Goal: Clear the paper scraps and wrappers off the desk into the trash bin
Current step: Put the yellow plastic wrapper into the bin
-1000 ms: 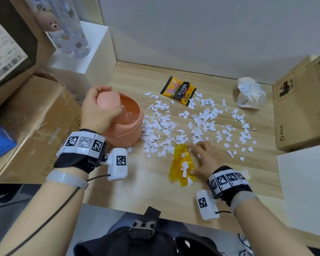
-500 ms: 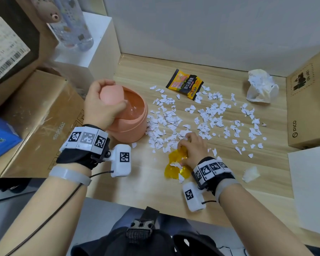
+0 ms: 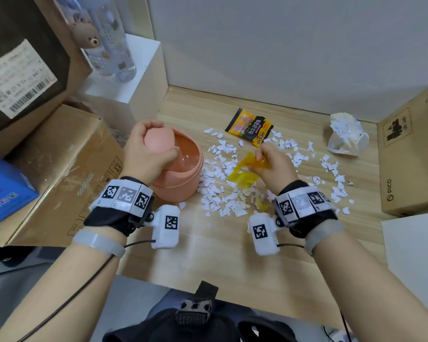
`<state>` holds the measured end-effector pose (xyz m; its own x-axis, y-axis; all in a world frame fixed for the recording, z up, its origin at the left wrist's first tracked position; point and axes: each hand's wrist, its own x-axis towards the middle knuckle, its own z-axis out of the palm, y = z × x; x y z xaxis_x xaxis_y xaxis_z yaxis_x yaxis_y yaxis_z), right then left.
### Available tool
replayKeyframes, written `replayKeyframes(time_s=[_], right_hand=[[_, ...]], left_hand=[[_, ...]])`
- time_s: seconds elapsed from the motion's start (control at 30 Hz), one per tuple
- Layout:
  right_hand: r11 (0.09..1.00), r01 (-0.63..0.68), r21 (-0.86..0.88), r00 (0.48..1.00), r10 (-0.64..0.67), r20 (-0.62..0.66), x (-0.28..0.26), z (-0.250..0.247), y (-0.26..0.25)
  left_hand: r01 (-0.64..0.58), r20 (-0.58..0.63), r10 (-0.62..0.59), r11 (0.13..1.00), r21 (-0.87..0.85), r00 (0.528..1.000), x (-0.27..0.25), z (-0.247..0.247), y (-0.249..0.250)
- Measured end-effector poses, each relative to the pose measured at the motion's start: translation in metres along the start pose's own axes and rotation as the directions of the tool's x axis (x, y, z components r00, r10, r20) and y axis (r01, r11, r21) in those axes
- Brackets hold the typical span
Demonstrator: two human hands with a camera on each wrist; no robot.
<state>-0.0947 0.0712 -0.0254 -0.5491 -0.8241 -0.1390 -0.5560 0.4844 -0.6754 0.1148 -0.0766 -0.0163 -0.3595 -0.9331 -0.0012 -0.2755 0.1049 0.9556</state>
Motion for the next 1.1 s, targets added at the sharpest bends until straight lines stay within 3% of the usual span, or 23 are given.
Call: replayKeyframes(time_s=[0.13, 0.23, 0.37, 0.53, 0.67, 0.83, 0.9, 1.0, 1.1], right_hand=[[0.980, 0.200, 0.017, 0.980, -0.200, 0.015, 0.017, 0.005, -0.063], [0.943, 0.323, -0.076, 0.944, -0.316, 0.092, 0.028, 0.027, -0.092], [0.877, 0.413, -0.246, 0.910, -0.390, 0.141, 0.034, 0.060, -0.101], [0.771, 0.567, -0.291, 0.824, -0.534, 0.189, 0.033, 0.074, -0.098], [0.661, 0.614, -0.432, 0.781, -0.428, 0.454, 0.028, 0.066, -0.091], [0.697, 0.571, -0.433, 0.755, -0.239, 0.611, 0.031, 0.069, -0.097], [0.712, 0.569, -0.411, 0.764, -0.274, 0.584, 0.036, 0.069, -0.096], [0.748, 0.580, -0.323, 0.797, -0.438, 0.417, 0.033, 0.067, -0.091], [0.753, 0.607, -0.254, 0.792, -0.543, 0.280, 0.031, 0.062, -0.090]], left_hand=[[-0.011, 0.007, 0.011, 1.000, 0.003, 1.000, 0.001, 0.000, -0.001], [-0.033, 0.014, 0.032, 0.999, 0.025, 0.999, 0.000, -0.001, -0.002], [-0.041, 0.033, 0.040, 0.999, 0.035, 0.999, 0.001, -0.004, -0.003], [-0.051, 0.041, 0.049, 0.998, 0.045, 0.998, 0.001, -0.003, -0.005], [-0.059, 0.048, 0.057, 0.998, 0.033, 0.997, 0.001, -0.002, -0.005], [-0.057, 0.074, 0.055, 0.998, 0.037, 0.996, 0.003, -0.003, -0.003], [-0.067, 0.071, 0.064, 0.997, 0.036, 0.995, 0.003, -0.003, -0.002], [-0.094, 0.053, 0.093, 0.995, 0.012, 0.994, 0.002, -0.004, -0.003], [-0.106, 0.040, 0.106, 0.994, 0.004, 0.994, 0.002, -0.007, -0.001]])
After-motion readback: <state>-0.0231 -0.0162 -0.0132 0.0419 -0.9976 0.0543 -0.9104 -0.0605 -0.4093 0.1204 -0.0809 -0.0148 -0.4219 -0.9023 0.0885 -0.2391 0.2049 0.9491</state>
